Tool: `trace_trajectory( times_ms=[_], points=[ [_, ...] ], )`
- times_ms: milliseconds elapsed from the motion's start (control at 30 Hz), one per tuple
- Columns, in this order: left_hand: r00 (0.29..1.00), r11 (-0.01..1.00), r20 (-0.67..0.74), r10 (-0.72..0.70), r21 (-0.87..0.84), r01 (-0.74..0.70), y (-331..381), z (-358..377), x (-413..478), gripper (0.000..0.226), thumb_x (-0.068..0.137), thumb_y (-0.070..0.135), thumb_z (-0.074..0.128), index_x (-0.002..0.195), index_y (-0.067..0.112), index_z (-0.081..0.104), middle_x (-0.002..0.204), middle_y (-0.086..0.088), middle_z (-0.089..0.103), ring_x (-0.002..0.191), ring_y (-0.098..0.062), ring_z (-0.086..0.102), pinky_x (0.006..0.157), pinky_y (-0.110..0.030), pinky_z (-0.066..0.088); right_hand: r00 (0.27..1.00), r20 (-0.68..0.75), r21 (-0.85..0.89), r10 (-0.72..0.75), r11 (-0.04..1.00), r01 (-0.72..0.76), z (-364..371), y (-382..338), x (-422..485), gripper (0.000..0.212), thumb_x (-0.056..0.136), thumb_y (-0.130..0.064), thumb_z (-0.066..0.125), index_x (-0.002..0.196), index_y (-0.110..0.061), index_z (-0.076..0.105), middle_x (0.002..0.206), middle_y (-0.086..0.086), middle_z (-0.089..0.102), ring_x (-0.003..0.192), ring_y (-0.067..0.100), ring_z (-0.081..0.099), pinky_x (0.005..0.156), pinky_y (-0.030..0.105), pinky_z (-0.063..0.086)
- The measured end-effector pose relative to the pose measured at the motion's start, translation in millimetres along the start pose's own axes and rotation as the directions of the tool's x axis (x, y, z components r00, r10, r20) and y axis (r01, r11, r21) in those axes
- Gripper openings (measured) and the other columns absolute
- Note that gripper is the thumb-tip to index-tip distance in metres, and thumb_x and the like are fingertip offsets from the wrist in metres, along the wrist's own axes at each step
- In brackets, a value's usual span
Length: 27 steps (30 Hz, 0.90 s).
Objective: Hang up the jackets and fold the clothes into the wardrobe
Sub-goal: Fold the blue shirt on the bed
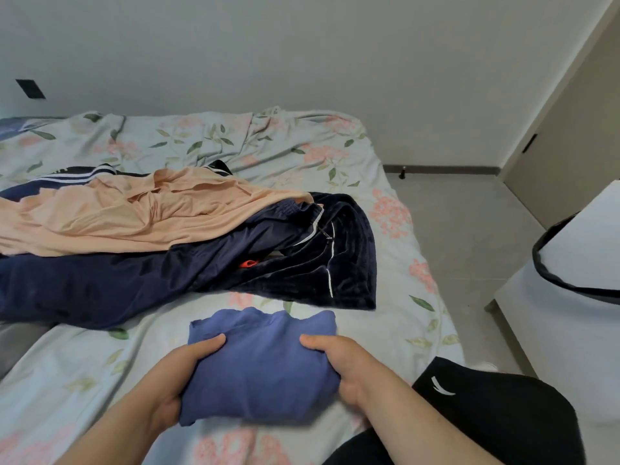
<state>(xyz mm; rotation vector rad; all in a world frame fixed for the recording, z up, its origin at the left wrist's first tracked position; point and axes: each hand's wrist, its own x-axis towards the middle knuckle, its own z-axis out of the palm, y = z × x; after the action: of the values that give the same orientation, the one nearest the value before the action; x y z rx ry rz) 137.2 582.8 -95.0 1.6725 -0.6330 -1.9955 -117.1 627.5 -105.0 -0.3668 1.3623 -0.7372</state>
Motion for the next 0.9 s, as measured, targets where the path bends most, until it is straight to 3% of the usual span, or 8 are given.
trace_trajectory(
  times_ms=[167,267,367,600,767,900],
  points=[
    [0.964,0.969,0.093,0.248,-0.048,-0.244,-4.0,31.9,-11.6,0.046,0.074,0.032,0.073,0.115,0.012,0.069,0.111,-0.013,0.072,0.099,-0.030,0.071,0.079,-0.043,0.053,0.952,-0.124,0.068,-0.281,0.954,0.291,-23.0,-9.2,-36.1,0.020,0.088,-0.019,0.070,0.105,-0.010,0.071,0.096,0.008,0.077,0.090,0.024,0.073,0.075,0.033,0.055],
    [0.902,0.914,0.178,0.394,0.024,-0.405,0.5,69.4,-24.2,0.044,0.075,0.035,0.071,0.115,0.017,0.069,0.112,-0.009,0.073,0.100,-0.024,0.071,0.081,-0.043,0.052,0.903,-0.190,0.145,-0.385,0.899,0.414,-50.9,-5.6,-69.7,0.021,0.092,-0.015,0.066,0.112,-0.013,0.069,0.105,0.009,0.076,0.098,0.026,0.072,0.086,0.041,0.056],
    [0.838,0.865,0.290,0.462,0.063,-0.499,6.4,111.9,-35.6,0.031,0.083,0.035,0.066,0.110,0.021,0.071,0.110,-0.008,0.073,0.100,-0.023,0.071,0.080,-0.043,0.052,0.853,-0.270,0.251,-0.447,0.823,0.510,-81.8,-3.3,-111.5,0.025,0.091,-0.015,0.067,0.116,-0.012,0.067,0.109,0.011,0.074,0.101,0.027,0.072,0.079,0.038,0.058],
    [0.725,0.872,0.568,0.390,0.024,-0.489,3.4,229.5,-72.4,0.032,0.081,0.036,0.066,0.109,0.021,0.073,0.114,-0.013,0.071,0.102,-0.031,0.070,0.067,-0.037,0.059,0.685,-0.466,0.303,-0.560,0.627,0.718,-154.2,11.5,-221.6,0.034,0.084,-0.008,0.065,0.118,-0.010,0.066,0.115,0.013,0.072,0.106,0.030,0.069,0.079,0.038,0.058],
    [0.626,0.909,0.740,0.247,0.048,-0.415,-16.4,315.7,-100.0,0.034,0.087,0.032,0.063,0.117,0.016,0.069,0.121,-0.017,0.067,0.110,-0.034,0.066,0.074,-0.038,0.059,0.601,-0.604,0.318,-0.524,0.533,0.784,-209.7,47.7,-282.3,0.037,0.073,-0.013,0.068,0.109,-0.007,0.071,0.112,0.017,0.072,0.102,0.033,0.070,0.076,0.039,0.060],
    [0.586,0.904,0.782,0.213,0.069,-0.421,-50.1,389.1,-119.2,0.032,0.080,0.021,0.066,0.109,0.011,0.072,0.113,-0.020,0.070,0.101,-0.034,0.070,0.067,-0.036,0.059,0.476,-0.741,0.247,-0.472,0.468,0.849,-255.4,85.7,-322.3,0.030,0.074,-0.013,0.071,0.104,-0.011,0.074,0.114,0.017,0.072,0.104,0.034,0.070,0.080,0.041,0.060]
  ],
)
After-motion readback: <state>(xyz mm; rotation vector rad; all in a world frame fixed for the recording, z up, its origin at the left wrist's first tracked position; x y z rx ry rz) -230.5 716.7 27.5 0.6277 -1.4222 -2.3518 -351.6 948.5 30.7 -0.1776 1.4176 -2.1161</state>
